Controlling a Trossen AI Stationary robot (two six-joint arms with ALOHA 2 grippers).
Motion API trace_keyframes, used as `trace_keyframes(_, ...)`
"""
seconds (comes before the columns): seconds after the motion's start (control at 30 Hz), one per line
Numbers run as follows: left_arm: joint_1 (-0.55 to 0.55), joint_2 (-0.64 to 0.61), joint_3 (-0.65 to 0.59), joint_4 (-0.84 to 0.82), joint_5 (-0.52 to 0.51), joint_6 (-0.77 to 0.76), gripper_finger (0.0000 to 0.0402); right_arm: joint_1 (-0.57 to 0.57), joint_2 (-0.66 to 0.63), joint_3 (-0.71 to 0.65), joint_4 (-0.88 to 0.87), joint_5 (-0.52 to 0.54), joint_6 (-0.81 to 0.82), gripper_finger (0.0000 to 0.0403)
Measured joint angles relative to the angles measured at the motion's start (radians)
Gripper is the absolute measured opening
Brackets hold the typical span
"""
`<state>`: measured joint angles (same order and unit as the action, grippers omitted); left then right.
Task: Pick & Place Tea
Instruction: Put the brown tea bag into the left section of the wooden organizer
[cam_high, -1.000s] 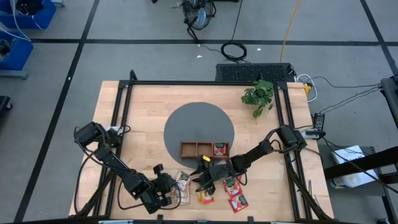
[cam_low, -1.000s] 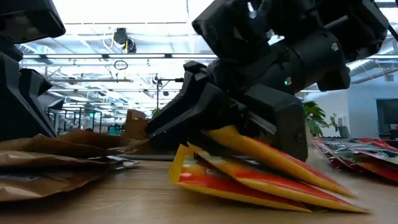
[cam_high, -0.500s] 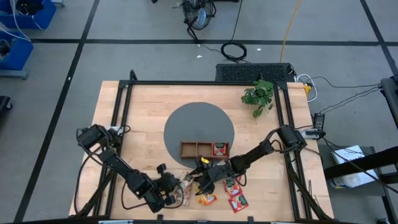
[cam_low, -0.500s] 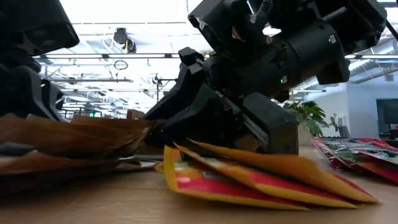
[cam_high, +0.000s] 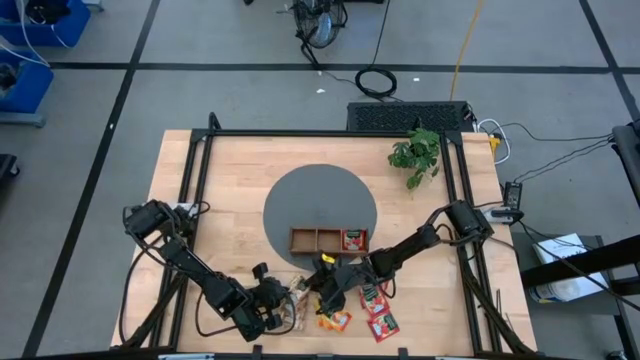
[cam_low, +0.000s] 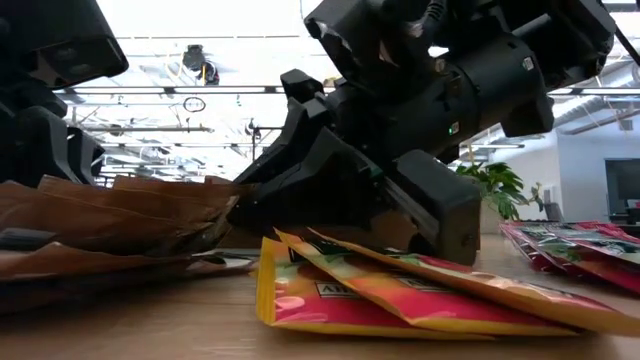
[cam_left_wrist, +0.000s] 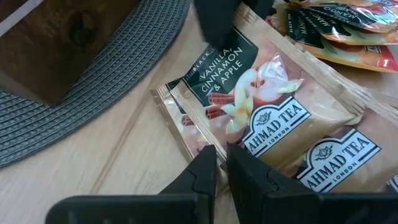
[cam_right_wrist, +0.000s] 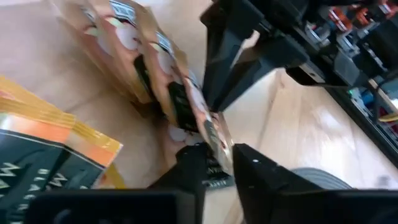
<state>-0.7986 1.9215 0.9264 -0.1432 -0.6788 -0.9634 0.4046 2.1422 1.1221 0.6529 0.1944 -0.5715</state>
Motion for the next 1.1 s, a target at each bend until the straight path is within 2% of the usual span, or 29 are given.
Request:
trace_keyframes(0.1,0.0,0.0,0.0,0.001,-0.002,0.002,0.0046,0.0,0.0,0.0,0.0,-0.011,-0.006,0.0008)
trace_keyframes(0.2,0.0,0.001,-0.001,0.021,-0.007,0.065,0.0046,0.001,0.0,0.0,0.006,-0.009,-0.06,0.0005)
trace_keyframes(0.37,0.001,-0.02,-0.004,0.065,-0.01,0.239,0.0047,0.019,-0.006,0.0,0.041,0.147,-0.21,0.0001)
trace_keyframes(0.53,-0.001,-0.098,-0.004,0.07,-0.041,0.318,0.0047,0.035,-0.034,-0.003,0.022,0.202,-0.321,0.0)
trace_keyframes(0.67,-0.002,-0.181,-0.004,0.094,-0.135,0.372,0.0047,0.069,-0.071,-0.003,0.027,0.331,-0.452,0.0)
trace_keyframes(0.8,-0.005,-0.267,-0.003,0.151,-0.288,0.46,0.0047,0.135,-0.113,-0.003,0.027,0.548,-0.674,0.0)
trace_keyframes(0.87,-0.005,-0.294,-0.003,0.199,-0.329,0.499,0.0047,0.175,-0.14,-0.003,0.029,0.641,-0.758,0.0)
trace_keyframes(0.97,0.002,-0.309,-0.002,0.273,-0.33,0.545,0.0047,0.239,-0.189,-0.016,0.032,0.749,-0.833,0.0)
trace_keyframes(1.1,0.024,-0.309,-0.002,0.331,-0.271,0.57,0.0047,0.319,-0.271,-0.093,0.031,0.798,-0.825,0.0)
